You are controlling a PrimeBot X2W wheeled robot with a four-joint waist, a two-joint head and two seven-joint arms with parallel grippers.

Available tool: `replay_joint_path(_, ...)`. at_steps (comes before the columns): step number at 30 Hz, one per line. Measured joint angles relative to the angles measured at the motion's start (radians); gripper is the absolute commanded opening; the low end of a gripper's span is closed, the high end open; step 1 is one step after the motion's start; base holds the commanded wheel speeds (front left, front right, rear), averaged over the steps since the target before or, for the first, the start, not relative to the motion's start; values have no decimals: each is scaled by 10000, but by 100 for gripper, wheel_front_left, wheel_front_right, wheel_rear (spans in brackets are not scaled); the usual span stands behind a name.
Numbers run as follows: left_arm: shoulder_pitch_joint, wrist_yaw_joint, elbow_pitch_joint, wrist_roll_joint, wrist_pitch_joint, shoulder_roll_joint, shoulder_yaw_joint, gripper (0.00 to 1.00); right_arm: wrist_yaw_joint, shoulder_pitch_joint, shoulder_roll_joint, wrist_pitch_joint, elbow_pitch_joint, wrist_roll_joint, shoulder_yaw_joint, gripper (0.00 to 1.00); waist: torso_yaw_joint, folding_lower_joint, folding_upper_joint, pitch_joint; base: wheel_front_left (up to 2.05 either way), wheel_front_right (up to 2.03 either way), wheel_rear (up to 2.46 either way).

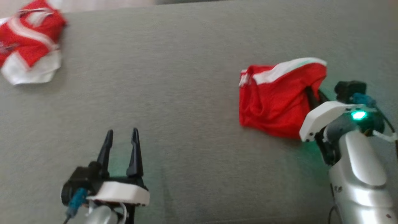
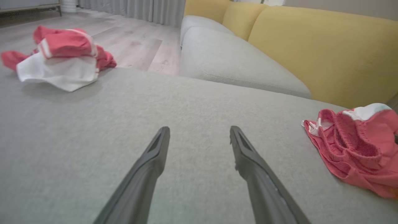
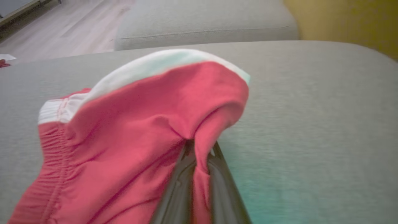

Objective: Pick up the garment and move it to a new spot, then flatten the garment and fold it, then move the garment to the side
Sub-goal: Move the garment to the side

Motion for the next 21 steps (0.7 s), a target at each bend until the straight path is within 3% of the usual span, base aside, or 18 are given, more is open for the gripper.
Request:
replay_joint_path(9, -890, 15, -420, 372, 449, 309, -63, 100, 0, -176, -27, -491, -86, -443, -1034, 0, -2202, 0, 0, 660, 0, 0, 0)
replay_joint_path(14, -1020, 63, -606, 410, 623, 314, -109, 100, 0, -220, -23, -895, -67, -441, -1243, 0, -3004, -2, 0, 1060, 0, 0, 0)
replay_joint_path(21, -1035, 238, -859, 564, 709, 610, -73, 100, 0, -1855, -307, -949, 303, -941, -761, 0, -2731, -1, 0, 1418, 0, 0, 0)
